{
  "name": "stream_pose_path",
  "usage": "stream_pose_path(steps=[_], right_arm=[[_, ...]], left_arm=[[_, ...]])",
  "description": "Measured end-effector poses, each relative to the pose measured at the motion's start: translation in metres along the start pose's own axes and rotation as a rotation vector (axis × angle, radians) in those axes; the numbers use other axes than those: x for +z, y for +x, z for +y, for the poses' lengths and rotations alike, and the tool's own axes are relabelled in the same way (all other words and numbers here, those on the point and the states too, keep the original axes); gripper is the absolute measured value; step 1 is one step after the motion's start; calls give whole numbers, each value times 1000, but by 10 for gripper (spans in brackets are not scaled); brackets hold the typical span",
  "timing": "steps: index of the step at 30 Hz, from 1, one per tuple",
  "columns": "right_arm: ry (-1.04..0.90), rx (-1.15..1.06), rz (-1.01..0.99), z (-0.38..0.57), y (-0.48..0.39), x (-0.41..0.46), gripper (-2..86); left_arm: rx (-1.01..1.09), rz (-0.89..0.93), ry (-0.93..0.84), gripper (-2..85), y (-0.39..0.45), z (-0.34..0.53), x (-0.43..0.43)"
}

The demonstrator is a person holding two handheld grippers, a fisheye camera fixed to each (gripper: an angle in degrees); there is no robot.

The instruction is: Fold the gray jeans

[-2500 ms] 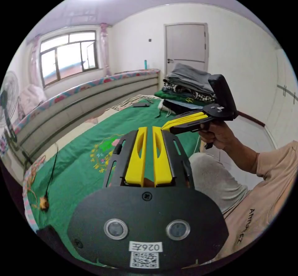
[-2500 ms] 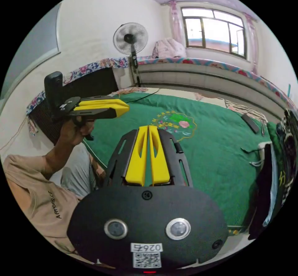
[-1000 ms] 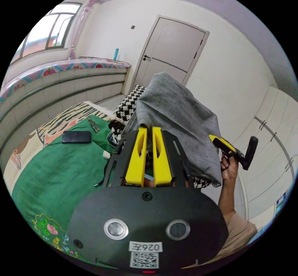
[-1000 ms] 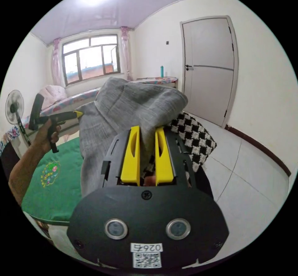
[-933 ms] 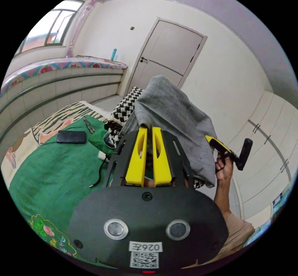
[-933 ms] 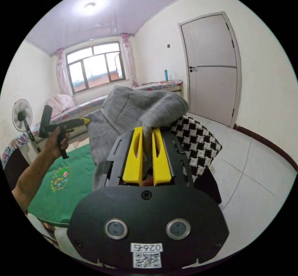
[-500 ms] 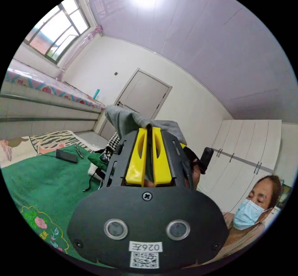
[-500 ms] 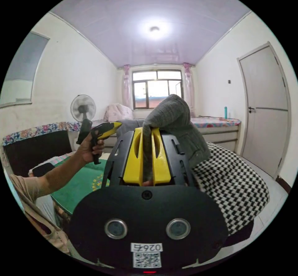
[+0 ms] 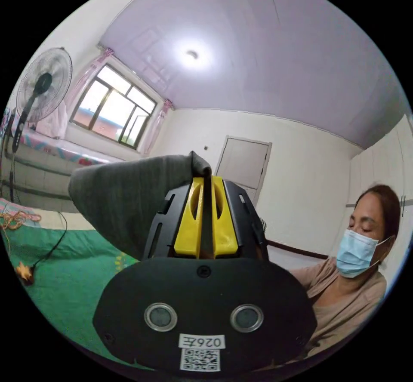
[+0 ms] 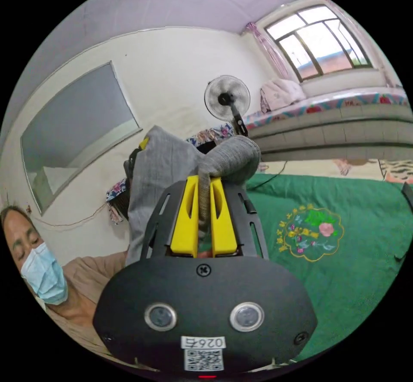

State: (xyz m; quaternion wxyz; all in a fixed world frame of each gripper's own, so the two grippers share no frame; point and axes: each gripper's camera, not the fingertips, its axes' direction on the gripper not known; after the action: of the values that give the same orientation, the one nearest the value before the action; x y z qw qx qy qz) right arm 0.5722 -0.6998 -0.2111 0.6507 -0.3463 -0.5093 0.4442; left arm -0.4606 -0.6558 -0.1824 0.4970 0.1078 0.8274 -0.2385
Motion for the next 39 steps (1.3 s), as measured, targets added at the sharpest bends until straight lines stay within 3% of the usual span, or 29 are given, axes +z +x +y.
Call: stream_pose_path(steps=[4, 6, 7, 9, 12, 13, 18, 20, 22, 24, 26, 30, 34, 39], right_arm=[[-328, 202, 243, 49, 82, 108, 36], [-353, 285, 303, 71, 113, 128, 44], [-345, 343, 251, 76, 127, 136, 48], [-301, 349, 171, 75, 132, 148, 59], [-310, 202, 227, 70, 114, 180, 85], [-327, 133, 262, 71, 106, 197, 93], [-407, -24, 283, 81, 85, 277, 125], [-457, -85, 300, 88, 77, 311, 135], [-537, -173, 338, 102, 68, 358, 152], [-640, -229, 381, 116, 64, 396, 162], [-716, -312, 476, 133, 62, 426, 164], [-708, -324, 521, 137, 65, 443, 116], [-666, -209, 426, 130, 86, 434, 24], [-599, -97, 345, 119, 110, 411, -1]], left_arm=[[-192, 57, -419, 24, -82, 76, 57], [-388, 95, -610, 0, -138, 135, 73], [-418, 130, -592, -2, -148, 145, 69], [-458, 332, -368, -7, -181, 165, 30], [-516, 363, -206, -8, -216, 162, -30], [-490, 328, -189, -7, -220, 157, -44], [-380, -432, -259, 42, -241, 137, -144], [-427, -517, -314, 87, -260, 145, -154], [-496, -525, -392, 126, -282, 157, -154], [-556, -585, -510, 230, -307, 171, -150], [-546, -649, -634, 239, -319, 178, -141], [-576, -501, -876, 187, -346, 203, -114], [-530, -543, -921, 173, -354, 205, -117], [-500, -532, -902, 175, -363, 214, -130]])
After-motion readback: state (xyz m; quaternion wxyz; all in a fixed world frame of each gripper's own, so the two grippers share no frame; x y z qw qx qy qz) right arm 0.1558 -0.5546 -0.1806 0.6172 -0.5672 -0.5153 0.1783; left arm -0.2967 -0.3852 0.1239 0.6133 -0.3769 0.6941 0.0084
